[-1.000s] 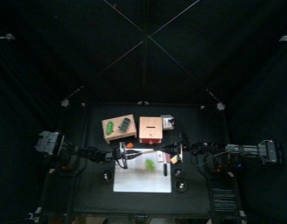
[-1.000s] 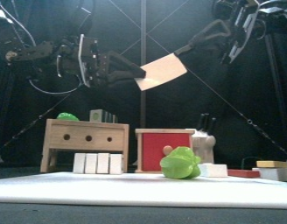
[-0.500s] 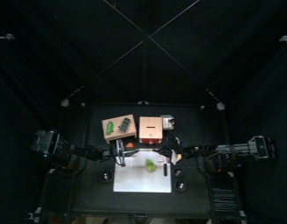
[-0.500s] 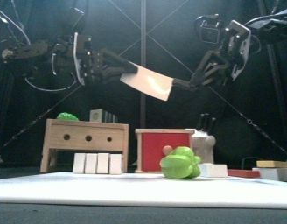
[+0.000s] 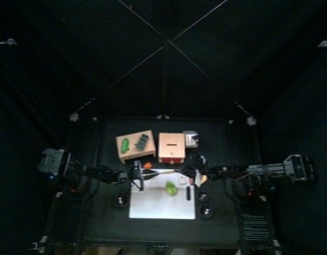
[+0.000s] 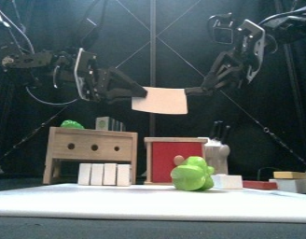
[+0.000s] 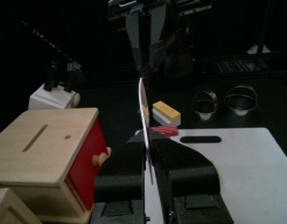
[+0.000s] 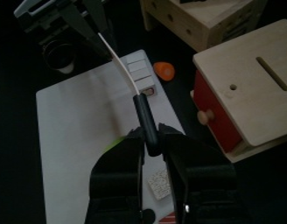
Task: Grab cleaver with left hand
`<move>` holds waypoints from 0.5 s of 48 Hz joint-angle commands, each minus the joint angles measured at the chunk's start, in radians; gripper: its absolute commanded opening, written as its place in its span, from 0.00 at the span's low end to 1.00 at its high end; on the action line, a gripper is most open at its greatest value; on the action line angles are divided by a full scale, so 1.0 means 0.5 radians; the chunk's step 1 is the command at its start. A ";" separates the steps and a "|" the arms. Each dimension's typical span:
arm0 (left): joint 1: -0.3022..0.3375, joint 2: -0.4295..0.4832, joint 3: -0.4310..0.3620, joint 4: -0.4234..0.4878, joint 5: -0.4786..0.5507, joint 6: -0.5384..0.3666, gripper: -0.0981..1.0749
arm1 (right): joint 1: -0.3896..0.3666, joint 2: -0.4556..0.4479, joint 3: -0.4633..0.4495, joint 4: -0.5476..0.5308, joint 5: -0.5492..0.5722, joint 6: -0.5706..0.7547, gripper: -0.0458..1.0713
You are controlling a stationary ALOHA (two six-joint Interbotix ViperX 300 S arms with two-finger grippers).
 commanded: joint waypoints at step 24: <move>-0.012 -0.025 -0.006 0.282 -0.003 0.000 0.29 | 0.028 -0.021 -0.046 -0.117 -0.012 0.003 0.48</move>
